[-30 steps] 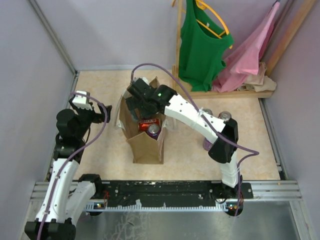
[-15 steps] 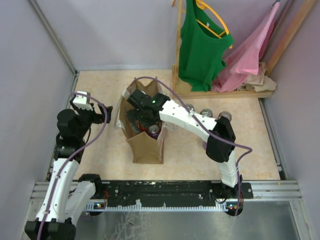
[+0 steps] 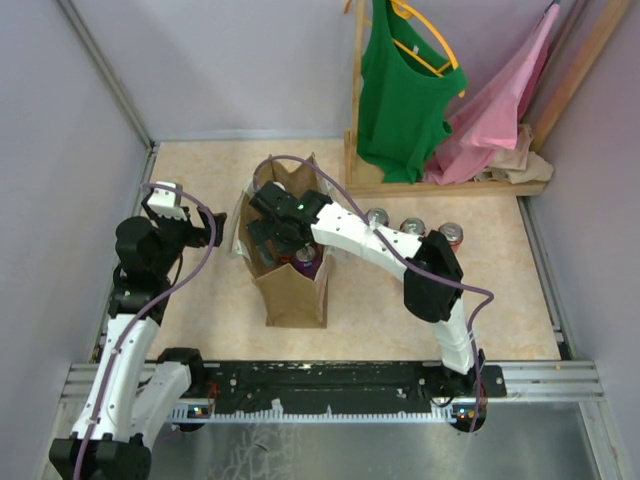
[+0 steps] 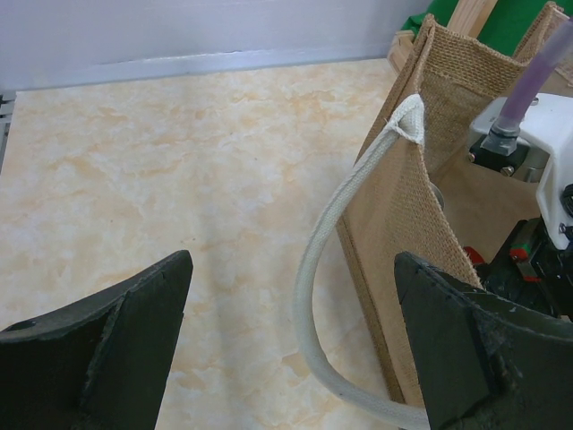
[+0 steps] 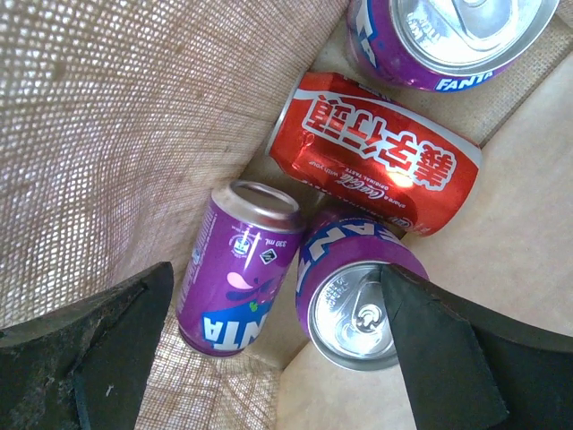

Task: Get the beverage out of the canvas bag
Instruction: Take out the drink from the canvas bag.

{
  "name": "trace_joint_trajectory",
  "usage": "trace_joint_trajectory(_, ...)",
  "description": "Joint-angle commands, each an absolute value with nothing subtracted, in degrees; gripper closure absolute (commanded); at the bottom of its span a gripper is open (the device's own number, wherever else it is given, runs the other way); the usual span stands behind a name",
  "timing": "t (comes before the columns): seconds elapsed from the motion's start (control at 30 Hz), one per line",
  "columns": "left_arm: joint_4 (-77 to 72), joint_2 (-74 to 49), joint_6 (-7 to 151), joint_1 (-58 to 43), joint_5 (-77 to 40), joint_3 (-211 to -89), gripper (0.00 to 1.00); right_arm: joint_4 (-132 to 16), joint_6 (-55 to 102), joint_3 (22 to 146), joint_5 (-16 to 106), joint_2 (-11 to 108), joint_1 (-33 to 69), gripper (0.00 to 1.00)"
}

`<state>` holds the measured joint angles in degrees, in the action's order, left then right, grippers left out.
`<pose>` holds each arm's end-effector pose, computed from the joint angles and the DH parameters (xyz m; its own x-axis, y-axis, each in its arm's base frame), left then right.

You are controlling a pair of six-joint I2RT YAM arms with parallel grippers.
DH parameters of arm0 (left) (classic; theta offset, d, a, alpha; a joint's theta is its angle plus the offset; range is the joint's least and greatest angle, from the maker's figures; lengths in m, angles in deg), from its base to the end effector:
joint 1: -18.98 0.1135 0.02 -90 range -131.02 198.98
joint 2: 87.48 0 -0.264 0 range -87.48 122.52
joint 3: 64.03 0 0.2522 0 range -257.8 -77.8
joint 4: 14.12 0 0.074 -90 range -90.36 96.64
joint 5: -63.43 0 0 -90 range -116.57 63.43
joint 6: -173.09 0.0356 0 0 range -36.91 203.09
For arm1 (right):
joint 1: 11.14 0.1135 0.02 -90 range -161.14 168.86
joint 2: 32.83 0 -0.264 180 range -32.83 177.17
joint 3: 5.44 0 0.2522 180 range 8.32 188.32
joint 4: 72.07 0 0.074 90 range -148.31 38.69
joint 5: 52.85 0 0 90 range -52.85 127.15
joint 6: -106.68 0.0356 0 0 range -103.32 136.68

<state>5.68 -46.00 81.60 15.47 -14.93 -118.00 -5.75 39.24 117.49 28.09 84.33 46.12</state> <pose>0.1757 -0.0180 0.3291 -0.1337 -0.0173 -0.9909 0.2563 0.9652 -0.0515 0.2454 0.3714 0.2787 -0.7375 -0.4465 -0.5066 -0.5477 0.8344 0.0620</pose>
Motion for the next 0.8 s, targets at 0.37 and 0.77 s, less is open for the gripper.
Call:
trace_joint_trajectory(0.37, 4.1, -45.5, 81.3, 15.3, -13.5, -117.6, 0.0, -2.1, 38.8, 121.5, 19.5, 82.1, 47.8, 0.01)
trace_joint_trajectory(0.77, 4.0, -45.2, 81.2, 15.3, -13.3, -117.7, 0.0, -1.7, 38.0, 126.6, 13.6, 81.1, 49.0, 0.01)
